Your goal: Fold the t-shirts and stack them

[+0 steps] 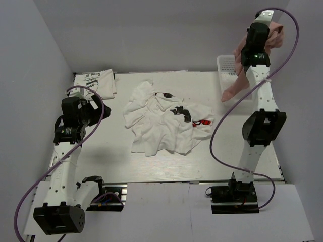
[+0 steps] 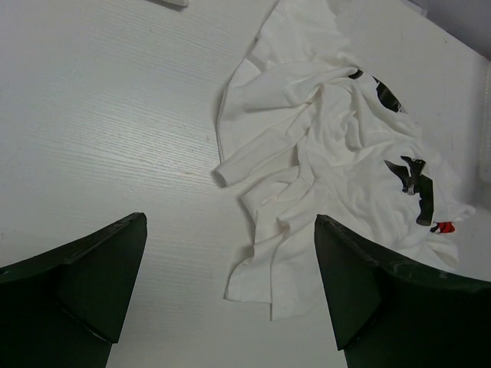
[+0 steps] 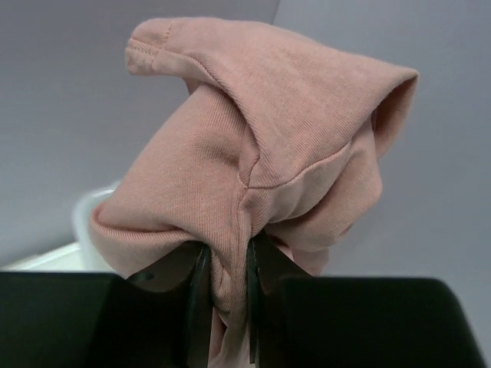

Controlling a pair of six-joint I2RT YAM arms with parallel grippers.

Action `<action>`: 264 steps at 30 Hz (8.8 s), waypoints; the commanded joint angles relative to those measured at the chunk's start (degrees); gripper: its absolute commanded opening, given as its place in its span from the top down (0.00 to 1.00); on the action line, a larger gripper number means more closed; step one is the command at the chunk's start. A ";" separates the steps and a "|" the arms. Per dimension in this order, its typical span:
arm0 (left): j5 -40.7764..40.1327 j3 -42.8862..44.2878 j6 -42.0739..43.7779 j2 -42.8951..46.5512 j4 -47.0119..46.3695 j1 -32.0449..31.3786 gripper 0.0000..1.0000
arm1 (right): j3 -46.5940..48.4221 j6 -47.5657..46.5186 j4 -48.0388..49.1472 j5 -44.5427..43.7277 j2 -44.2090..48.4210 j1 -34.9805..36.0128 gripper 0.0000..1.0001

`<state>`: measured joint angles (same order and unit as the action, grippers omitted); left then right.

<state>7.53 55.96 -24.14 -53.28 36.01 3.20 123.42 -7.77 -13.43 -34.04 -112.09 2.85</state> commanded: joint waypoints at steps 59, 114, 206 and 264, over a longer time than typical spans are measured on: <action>7.24 -12.81 -6.01 6.69 -0.85 -0.83 0.00 | -11.84 -0.22 4.99 0.14 29.23 34.16 1.00; -5.77 6.52 -8.82 -41.99 -7.88 -22.97 0.04 | -33.51 16.12 -9.68 30.79 11.47 17.01 0.10; -14.67 14.00 -2.06 -31.86 -9.11 -19.90 0.00 | -64.27 32.01 -2.04 27.98 27.61 22.37 0.09; -31.44 26.12 -13.74 -53.05 -2.87 -40.48 0.00 | -81.05 31.58 1.83 30.26 30.80 22.02 0.09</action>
<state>-19.84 79.31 -39.18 -104.20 33.50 -39.35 43.16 21.98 -14.81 -4.51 -84.20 25.23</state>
